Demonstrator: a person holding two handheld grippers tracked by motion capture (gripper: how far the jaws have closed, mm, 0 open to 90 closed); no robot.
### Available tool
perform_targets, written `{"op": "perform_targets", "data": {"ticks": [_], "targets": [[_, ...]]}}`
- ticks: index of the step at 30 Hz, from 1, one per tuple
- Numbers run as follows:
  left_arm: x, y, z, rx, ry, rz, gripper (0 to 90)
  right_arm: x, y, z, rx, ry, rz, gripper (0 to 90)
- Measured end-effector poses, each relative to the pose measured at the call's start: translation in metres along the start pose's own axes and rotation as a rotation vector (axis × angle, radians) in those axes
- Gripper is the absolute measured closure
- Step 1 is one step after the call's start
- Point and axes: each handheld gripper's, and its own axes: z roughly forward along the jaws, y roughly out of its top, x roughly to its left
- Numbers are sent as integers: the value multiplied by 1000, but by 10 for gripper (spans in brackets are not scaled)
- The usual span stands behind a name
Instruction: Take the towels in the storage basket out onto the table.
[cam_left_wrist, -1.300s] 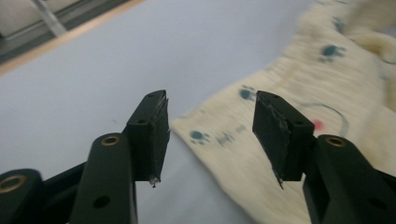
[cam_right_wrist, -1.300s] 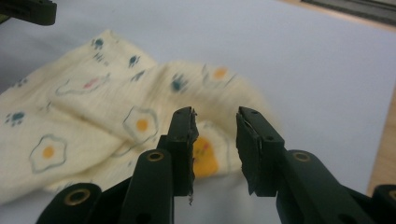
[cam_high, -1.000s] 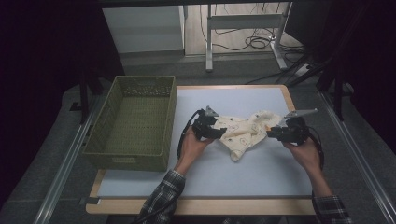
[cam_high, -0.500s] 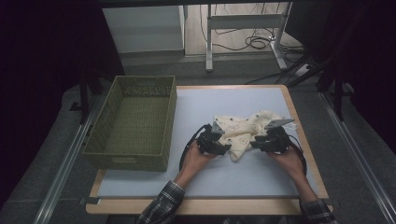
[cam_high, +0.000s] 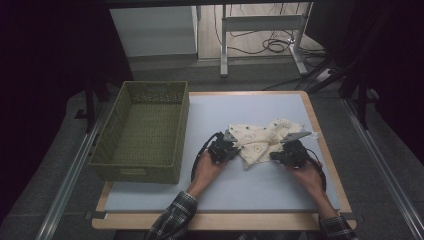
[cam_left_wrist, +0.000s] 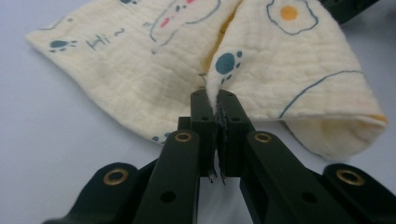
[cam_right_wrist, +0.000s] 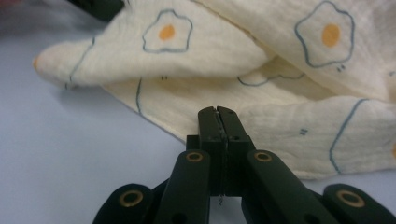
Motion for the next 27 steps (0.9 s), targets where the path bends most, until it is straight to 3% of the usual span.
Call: {"op": "perform_targets", "data": {"ticks": [3,6,11,12,14,16,19,22,27], "targets": [[6,1,-5,-10,1,-27,868,-5,-3,-8,19,-29,-3,900],[13,2,-8,-14,23,-51,867,-16,-11,-21,25,-69,25,900],[29,4,-9,-4,92,-116,860,-48,-28,-46,24,-162,81,899],[32,4,-7,0,96,-133,842,-54,-32,-49,22,-163,107,898],[36,3,-6,-13,95,-166,724,-60,-38,-54,7,-143,138,893],[34,2,-8,-27,98,-168,621,-58,-40,-59,-28,-103,142,857],[27,1,-15,-43,105,-147,588,-49,-41,-62,-37,-80,116,781],[18,-2,-26,-71,97,-133,558,-39,-41,-65,-36,-73,87,763],[1,-9,-36,-75,74,-101,510,-23,-44,-72,-44,-24,65,750]]}}
